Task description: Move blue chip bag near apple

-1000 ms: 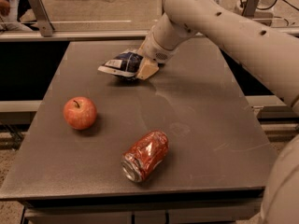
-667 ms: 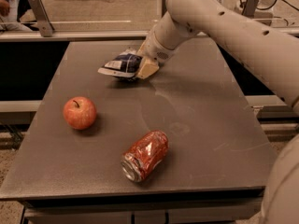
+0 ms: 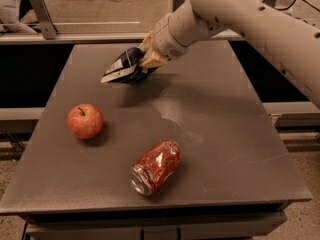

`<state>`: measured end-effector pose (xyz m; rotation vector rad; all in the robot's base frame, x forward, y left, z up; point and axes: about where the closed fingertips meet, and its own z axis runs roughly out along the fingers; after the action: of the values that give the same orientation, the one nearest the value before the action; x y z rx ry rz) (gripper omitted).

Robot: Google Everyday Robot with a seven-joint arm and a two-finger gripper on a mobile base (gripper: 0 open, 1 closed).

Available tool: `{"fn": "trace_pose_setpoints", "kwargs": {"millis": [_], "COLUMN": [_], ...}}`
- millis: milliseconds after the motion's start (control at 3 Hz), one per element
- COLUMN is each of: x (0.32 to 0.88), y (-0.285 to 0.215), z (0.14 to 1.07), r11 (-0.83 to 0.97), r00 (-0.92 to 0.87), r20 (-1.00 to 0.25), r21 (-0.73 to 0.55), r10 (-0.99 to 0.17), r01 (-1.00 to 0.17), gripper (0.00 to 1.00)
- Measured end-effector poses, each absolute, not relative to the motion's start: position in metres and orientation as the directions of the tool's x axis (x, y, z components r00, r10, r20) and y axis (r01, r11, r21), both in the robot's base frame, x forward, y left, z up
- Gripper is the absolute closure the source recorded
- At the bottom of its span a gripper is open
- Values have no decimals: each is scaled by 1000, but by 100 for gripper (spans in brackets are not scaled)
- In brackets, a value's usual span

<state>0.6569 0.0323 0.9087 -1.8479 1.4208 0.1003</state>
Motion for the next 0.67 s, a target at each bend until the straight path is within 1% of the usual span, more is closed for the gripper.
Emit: {"fn": "trace_pose_setpoints", "kwargs": {"millis": [333, 667], "x": [646, 636], "y": [42, 55], "z": [926, 927], "r11": [-115, -195], "r00": [469, 560], "r20": [-490, -469], "r21": [-591, -622], "r10": [-735, -683], "r01": [-798, -759], "gripper": [100, 100]}}
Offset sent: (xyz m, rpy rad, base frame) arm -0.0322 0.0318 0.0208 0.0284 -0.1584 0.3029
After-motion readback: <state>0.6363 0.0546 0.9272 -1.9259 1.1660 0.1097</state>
